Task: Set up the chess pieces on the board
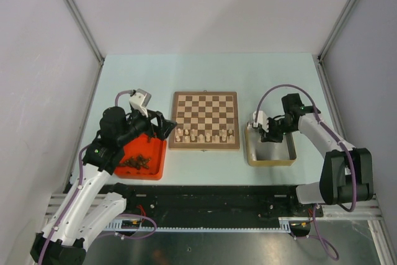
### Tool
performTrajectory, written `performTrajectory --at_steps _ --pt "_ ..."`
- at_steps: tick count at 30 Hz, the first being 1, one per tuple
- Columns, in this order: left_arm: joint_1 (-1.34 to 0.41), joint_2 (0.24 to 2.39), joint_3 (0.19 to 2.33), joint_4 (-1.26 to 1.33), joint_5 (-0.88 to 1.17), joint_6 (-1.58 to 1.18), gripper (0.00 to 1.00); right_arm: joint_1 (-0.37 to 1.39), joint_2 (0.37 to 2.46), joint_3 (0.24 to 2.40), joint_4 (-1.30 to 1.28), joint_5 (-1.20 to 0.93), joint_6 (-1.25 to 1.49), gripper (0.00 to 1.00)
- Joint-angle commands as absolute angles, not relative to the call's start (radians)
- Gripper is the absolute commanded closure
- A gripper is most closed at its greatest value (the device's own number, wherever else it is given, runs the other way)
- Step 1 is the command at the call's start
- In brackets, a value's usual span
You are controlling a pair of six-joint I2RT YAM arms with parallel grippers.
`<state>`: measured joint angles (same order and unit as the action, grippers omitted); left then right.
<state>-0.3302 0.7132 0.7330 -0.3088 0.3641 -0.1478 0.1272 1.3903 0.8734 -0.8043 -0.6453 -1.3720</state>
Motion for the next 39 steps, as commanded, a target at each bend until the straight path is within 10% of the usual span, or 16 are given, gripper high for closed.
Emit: performTrajectory --at_steps 1,39 --pt "-0.324 0.707 0.739 -0.285 0.356 -0.109 0.0 0.109 1.332 0.971 -0.857 -0.692 -1.304 0.86" --pt "-0.324 0.68 0.701 -0.291 0.291 -0.04 0.0 0.587 1.87 1.5 -0.834 -0.545 -1.147 0.83"
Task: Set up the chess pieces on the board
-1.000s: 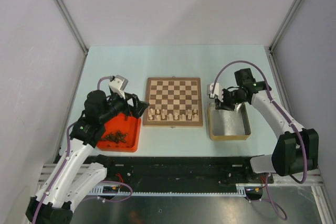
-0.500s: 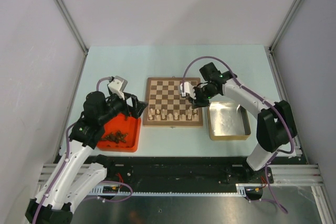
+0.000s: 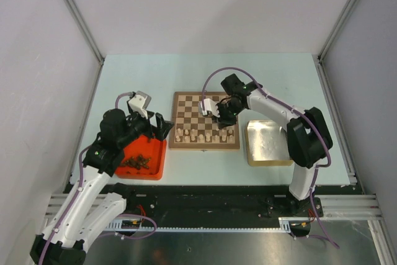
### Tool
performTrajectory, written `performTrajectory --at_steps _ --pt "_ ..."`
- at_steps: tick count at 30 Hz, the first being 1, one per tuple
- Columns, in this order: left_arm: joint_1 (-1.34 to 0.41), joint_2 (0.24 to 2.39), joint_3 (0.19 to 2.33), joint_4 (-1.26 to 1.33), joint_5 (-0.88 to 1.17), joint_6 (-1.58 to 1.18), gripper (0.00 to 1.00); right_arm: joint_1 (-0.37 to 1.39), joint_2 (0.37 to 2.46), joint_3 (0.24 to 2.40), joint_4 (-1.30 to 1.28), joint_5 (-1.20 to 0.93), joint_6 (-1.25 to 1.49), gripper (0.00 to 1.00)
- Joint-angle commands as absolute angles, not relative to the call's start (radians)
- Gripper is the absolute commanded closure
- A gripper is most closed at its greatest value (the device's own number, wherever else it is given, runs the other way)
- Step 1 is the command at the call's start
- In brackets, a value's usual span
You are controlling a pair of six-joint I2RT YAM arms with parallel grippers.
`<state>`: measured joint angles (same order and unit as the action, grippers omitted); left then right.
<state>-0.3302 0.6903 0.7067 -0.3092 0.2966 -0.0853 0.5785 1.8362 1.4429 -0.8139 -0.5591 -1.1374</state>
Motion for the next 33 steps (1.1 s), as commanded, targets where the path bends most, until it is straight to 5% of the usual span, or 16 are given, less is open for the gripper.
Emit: performTrajectory --at_steps 1,33 --pt "-0.324 0.68 0.701 -0.291 0.29 -0.041 0.0 0.592 1.876 1.505 -0.836 -0.54 -1.147 0.83" --pt "-0.324 0.68 0.696 -0.291 0.29 -0.04 0.0 0.63 1.96 1.54 -0.845 -0.515 -1.155 0.8"
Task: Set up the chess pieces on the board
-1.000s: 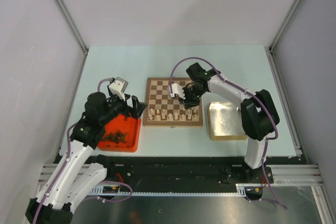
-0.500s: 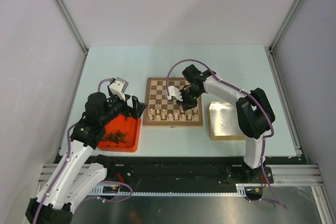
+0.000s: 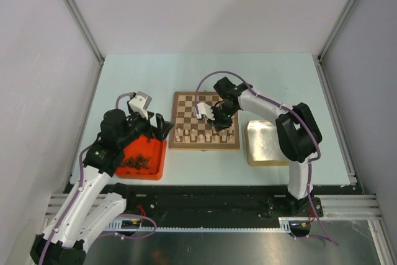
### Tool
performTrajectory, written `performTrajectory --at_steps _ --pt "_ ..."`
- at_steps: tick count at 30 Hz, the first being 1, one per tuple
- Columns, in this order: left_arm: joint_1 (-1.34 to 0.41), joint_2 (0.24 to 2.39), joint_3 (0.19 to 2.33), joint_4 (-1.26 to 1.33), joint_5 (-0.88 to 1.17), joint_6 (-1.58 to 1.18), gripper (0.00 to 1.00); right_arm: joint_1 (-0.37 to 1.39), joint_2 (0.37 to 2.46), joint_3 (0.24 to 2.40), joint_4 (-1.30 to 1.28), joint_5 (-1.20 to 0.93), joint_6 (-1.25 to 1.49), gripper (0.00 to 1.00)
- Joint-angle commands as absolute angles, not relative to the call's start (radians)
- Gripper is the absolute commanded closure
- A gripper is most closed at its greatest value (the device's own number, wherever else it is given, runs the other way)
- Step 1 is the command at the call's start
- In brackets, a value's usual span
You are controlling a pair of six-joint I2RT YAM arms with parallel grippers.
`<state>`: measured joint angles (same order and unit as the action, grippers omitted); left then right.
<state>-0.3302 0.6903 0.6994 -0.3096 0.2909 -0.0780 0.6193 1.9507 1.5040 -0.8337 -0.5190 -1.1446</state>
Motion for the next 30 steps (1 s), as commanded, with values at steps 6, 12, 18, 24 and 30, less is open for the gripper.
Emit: performTrajectory --at_steps 6,12,18,24,30 --pt "-0.324 0.68 0.696 -0.29 0.29 -0.041 0.0 0.634 1.968 1.537 -0.851 -0.509 -1.163 0.77" --pt "-0.324 0.68 0.696 -0.291 0.291 -0.041 0.0 0.638 1.971 1.539 -0.851 -0.499 -1.166 0.71" --pt "-0.324 0.68 0.696 -0.291 0.29 -0.041 0.0 0.637 1.957 1.543 -0.848 -0.491 -1.158 0.63" --pt "-0.324 0.68 0.698 -0.291 0.29 -0.043 0.0 0.617 1.922 1.586 -0.853 -0.499 -1.143 0.57" --pt "-0.324 0.677 0.698 -0.291 0.281 -0.046 0.0 0.606 1.873 1.62 -0.874 -0.495 -1.144 0.52"
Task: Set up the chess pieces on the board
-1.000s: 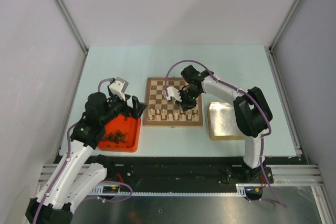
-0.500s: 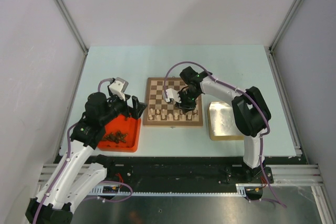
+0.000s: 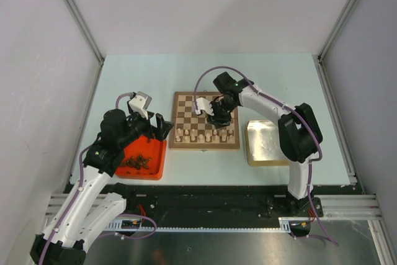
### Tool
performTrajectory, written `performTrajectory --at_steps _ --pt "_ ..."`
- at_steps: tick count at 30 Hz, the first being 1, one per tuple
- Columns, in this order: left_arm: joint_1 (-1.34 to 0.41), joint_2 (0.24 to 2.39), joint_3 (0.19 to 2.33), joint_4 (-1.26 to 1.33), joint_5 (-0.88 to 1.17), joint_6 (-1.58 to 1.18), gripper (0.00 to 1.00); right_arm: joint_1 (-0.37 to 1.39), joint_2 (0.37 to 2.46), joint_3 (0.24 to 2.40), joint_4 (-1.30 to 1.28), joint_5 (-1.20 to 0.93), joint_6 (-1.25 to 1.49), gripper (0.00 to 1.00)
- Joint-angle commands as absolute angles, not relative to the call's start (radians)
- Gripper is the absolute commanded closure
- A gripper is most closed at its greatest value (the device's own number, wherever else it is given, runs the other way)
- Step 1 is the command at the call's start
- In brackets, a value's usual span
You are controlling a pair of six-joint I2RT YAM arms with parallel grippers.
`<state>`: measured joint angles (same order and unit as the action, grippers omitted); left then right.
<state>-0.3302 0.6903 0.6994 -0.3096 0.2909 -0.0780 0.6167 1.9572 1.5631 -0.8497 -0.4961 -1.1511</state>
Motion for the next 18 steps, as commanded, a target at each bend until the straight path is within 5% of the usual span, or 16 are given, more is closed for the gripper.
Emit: performTrajectory --at_steps 1,7,13,14,18 --pt "-0.324 0.673 0.699 -0.291 0.276 -0.046 0.0 0.604 1.861 1.621 -0.88 -0.492 -1.141 0.52" --pt "-0.324 0.658 0.712 -0.291 0.22 -0.067 0.0 0.56 1.738 1.635 -0.876 -0.485 -1.014 0.4" --pt "-0.314 0.658 0.744 -0.298 0.149 -0.164 0.0 0.431 1.541 1.617 -0.794 -0.63 -0.699 0.14" --pt "-0.311 0.657 0.75 -0.301 0.147 -0.176 0.0 0.361 1.513 1.596 -0.757 -0.65 -0.63 0.01" --pt "-0.307 0.637 0.796 -0.321 0.158 -0.227 0.0 0.172 1.382 1.496 -0.58 -0.779 -0.384 0.0"
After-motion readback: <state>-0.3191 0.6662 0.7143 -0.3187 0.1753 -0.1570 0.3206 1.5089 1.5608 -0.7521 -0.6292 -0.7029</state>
